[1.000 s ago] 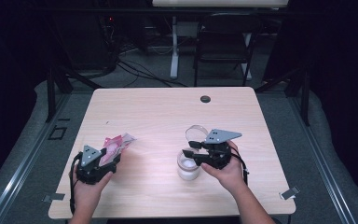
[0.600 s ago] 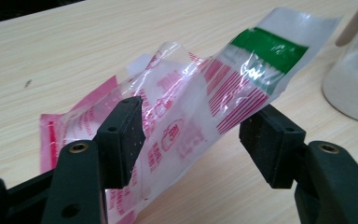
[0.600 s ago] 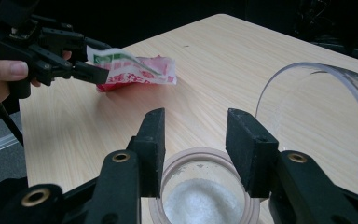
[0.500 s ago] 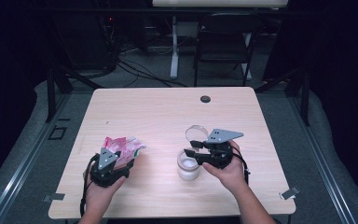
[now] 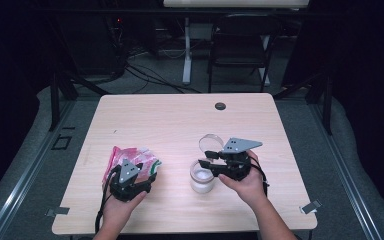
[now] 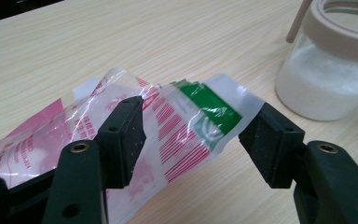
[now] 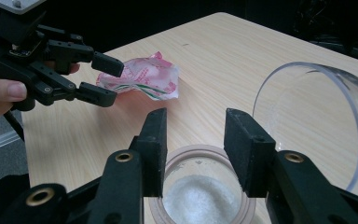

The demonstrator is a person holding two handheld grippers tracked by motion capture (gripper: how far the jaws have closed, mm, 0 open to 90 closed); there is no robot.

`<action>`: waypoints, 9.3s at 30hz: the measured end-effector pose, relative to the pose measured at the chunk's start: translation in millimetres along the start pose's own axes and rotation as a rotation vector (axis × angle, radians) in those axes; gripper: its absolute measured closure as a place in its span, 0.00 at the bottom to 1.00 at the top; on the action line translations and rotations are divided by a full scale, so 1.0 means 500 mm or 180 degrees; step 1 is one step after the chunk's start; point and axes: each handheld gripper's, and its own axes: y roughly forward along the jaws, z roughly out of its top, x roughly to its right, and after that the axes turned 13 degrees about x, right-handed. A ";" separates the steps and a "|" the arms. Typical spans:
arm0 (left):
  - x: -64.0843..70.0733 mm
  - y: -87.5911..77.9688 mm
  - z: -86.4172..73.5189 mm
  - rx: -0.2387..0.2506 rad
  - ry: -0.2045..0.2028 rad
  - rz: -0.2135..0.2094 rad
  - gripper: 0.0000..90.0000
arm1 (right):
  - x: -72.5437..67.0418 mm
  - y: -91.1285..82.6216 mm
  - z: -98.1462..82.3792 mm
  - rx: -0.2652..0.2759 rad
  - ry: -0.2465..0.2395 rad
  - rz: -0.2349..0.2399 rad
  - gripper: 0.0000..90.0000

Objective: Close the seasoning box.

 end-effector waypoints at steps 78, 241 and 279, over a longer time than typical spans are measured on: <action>0.003 0.006 0.046 0.0114 -0.0136 -0.0016 0.50 | 0.143 -0.067 -0.014 -0.0008 0.0399 -0.0767 1.00; 0.129 0.092 0.077 -0.0238 0.0123 -0.0895 0.98 | 0.040 0.004 -0.035 -0.0216 0.0058 -0.0196 0.94; -0.091 0.018 -0.004 -0.0045 -0.0210 -0.0237 0.52 | 0.082 -0.023 -0.064 -0.0268 0.0217 -0.0666 0.61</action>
